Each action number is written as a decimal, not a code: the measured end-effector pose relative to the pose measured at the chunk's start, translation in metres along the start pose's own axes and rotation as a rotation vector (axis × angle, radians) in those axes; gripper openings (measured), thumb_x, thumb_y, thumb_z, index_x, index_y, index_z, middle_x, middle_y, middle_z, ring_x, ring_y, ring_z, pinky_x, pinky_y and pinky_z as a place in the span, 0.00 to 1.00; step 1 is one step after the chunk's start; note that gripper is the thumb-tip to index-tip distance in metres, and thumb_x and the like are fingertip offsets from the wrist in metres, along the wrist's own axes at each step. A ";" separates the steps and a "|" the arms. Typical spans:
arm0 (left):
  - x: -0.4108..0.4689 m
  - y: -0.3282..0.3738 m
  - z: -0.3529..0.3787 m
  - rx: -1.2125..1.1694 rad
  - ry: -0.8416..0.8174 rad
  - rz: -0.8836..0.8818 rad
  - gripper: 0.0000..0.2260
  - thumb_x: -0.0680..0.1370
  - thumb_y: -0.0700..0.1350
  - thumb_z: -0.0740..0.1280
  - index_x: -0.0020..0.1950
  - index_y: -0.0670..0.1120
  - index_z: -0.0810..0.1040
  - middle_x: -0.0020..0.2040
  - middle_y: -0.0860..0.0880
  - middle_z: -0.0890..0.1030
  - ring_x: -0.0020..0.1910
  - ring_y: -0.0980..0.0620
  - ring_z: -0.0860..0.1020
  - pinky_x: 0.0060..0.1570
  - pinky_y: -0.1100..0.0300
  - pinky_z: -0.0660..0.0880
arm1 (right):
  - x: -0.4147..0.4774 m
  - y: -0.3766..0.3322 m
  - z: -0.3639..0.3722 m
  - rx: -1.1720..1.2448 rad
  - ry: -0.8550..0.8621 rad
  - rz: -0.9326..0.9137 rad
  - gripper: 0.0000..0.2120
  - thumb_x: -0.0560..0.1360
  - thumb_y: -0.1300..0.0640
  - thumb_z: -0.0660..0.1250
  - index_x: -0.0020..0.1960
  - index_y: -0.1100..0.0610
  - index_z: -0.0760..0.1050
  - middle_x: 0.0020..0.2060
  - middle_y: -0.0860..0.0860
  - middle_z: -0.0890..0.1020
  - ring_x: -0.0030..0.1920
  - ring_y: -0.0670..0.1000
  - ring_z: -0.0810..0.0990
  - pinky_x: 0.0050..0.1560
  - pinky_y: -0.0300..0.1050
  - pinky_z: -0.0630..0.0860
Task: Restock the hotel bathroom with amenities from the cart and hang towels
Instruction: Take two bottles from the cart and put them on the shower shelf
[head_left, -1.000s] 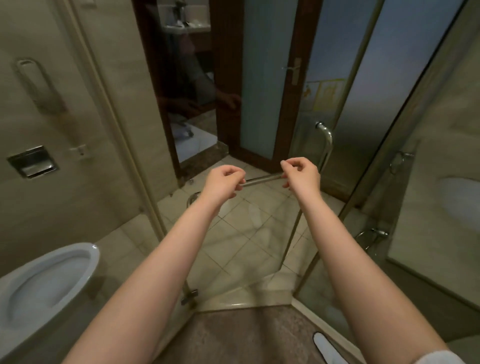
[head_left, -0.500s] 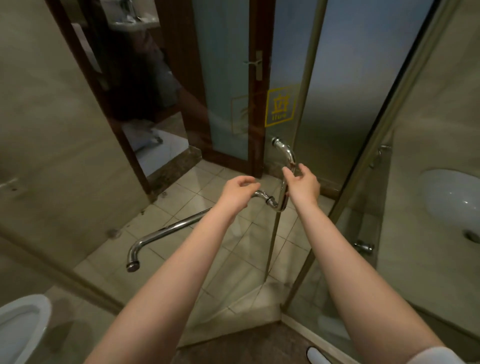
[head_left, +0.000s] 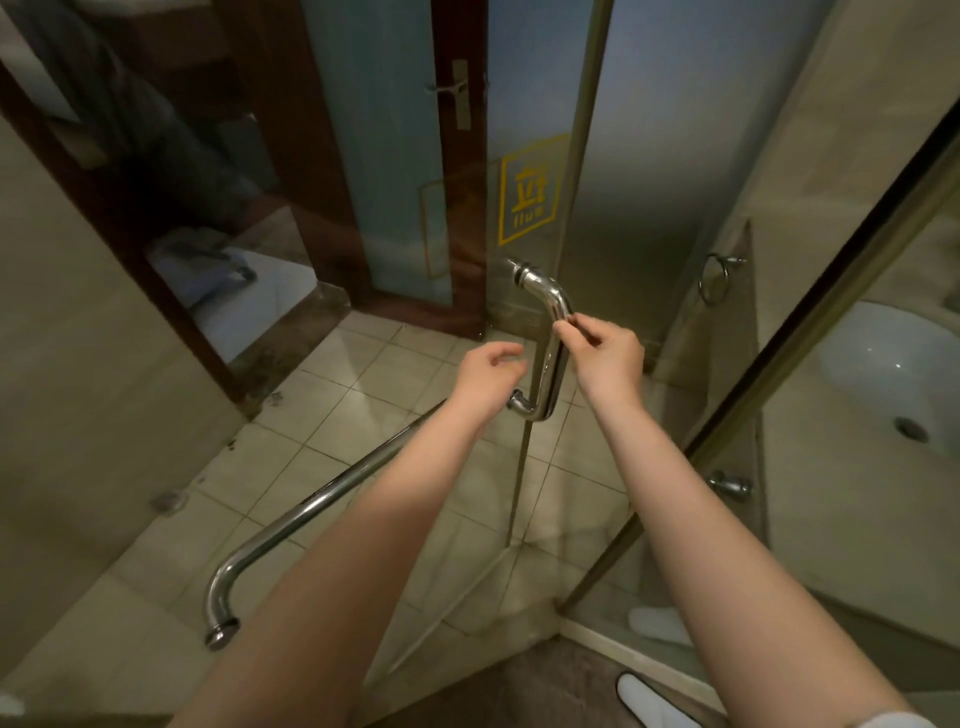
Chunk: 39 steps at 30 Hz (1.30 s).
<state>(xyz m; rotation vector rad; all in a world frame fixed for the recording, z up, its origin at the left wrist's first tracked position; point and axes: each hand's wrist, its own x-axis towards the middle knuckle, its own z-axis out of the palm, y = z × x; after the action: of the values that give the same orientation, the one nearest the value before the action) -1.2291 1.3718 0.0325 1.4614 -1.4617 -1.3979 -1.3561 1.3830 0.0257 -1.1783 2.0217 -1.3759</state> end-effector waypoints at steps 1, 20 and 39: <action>0.007 0.000 -0.002 0.000 -0.004 -0.004 0.14 0.77 0.40 0.65 0.63 0.43 0.76 0.60 0.41 0.78 0.58 0.45 0.77 0.53 0.59 0.71 | 0.008 -0.003 0.006 0.002 -0.025 0.002 0.15 0.73 0.50 0.70 0.57 0.54 0.81 0.51 0.51 0.83 0.55 0.50 0.79 0.56 0.44 0.73; 0.168 -0.007 -0.133 -0.088 0.311 -0.120 0.15 0.77 0.37 0.64 0.64 0.45 0.76 0.47 0.46 0.80 0.43 0.52 0.78 0.42 0.60 0.75 | 0.139 -0.093 0.196 0.064 -0.581 -0.177 0.14 0.71 0.52 0.72 0.56 0.56 0.82 0.52 0.50 0.84 0.53 0.45 0.79 0.56 0.41 0.75; 0.260 -0.049 -0.346 -0.129 0.943 -0.174 0.10 0.73 0.33 0.65 0.49 0.42 0.84 0.27 0.58 0.79 0.37 0.55 0.75 0.40 0.61 0.70 | 0.164 -0.212 0.447 0.028 -1.164 -0.371 0.15 0.69 0.53 0.74 0.54 0.58 0.82 0.49 0.53 0.85 0.51 0.49 0.82 0.57 0.45 0.77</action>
<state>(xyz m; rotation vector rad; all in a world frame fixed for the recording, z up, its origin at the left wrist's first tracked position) -0.9363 1.0502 0.0052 1.8175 -0.6431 -0.6696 -1.0338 0.9735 0.0475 -1.8024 0.9713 -0.5349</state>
